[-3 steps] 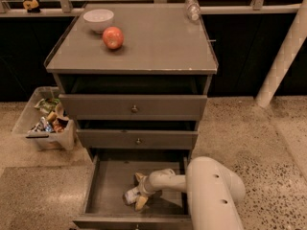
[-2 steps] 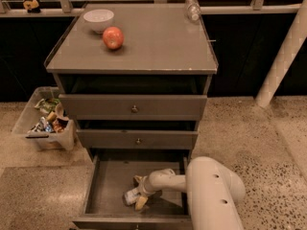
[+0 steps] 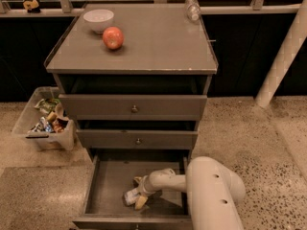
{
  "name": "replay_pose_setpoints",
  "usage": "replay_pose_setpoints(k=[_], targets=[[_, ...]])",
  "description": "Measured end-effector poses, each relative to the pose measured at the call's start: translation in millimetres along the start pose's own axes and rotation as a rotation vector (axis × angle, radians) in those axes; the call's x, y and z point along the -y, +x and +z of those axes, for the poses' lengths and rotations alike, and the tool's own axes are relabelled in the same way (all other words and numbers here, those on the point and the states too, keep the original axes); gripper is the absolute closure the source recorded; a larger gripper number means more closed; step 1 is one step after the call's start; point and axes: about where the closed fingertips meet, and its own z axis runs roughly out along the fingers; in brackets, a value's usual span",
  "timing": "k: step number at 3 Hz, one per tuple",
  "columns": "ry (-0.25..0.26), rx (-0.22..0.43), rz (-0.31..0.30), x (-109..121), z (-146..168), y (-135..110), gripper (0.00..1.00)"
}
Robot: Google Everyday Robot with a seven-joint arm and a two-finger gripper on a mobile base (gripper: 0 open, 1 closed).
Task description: Pick blue plastic bottle from bottom drawer and place on counter
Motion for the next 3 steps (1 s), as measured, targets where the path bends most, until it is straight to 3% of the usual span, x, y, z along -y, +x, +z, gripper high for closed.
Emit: replay_pose_setpoints(k=[2,3], targets=[[0.000,0.000,0.000,1,-7,-4,1.00],[0.000,0.000,0.000,2,-11,-7,1.00]])
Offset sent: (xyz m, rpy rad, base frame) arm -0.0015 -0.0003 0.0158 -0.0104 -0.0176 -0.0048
